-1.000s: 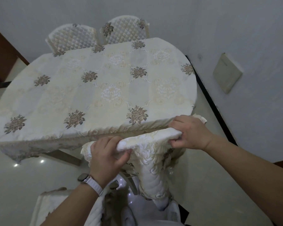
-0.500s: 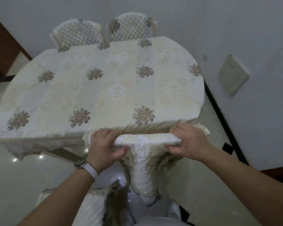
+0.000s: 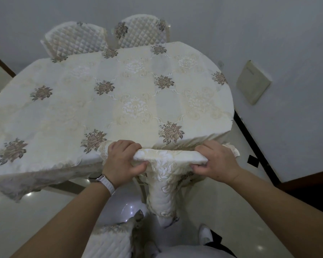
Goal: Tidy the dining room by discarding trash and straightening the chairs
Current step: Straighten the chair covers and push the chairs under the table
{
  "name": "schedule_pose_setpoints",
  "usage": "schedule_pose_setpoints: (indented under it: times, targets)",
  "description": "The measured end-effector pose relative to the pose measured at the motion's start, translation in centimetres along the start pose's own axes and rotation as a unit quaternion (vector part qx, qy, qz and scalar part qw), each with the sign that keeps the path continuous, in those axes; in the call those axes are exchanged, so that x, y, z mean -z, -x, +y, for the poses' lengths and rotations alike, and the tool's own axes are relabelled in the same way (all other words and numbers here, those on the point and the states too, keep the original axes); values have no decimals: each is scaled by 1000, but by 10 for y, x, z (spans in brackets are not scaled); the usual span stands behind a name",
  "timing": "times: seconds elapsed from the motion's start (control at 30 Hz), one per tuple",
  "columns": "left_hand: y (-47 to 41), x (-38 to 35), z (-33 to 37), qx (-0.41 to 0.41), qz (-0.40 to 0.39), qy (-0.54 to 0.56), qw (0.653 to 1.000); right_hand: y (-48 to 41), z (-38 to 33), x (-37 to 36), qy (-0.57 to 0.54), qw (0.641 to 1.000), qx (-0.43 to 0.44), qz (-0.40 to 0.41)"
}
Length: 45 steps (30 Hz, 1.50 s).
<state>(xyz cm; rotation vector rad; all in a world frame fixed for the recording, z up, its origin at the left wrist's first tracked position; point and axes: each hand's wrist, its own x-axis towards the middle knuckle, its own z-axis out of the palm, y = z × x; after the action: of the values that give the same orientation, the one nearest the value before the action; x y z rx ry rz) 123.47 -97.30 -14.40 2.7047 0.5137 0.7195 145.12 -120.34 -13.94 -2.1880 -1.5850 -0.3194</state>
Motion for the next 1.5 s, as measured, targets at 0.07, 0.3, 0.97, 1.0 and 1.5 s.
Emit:
schedule_pose_setpoints:
  times: [0.07,0.3,0.97,1.0,1.5]
  targets:
    - [2,0,-3,-6,1,6,1000,0,-2,-3,9,1000,5,6]
    - [-1,-8,4,12,-2,17,1000,-8,18,-4,20,999,35,18]
    - [-24,-82,83,83,41,-16,996,-28,145,-8,-66,989,125,-41]
    - [-23,-84,86,85,44,-16,995,-27,148,-9,-69,989,126,-44]
    - [-10,-99,75,85,2,1,996,-7,149,-27,-84,987,106,-88]
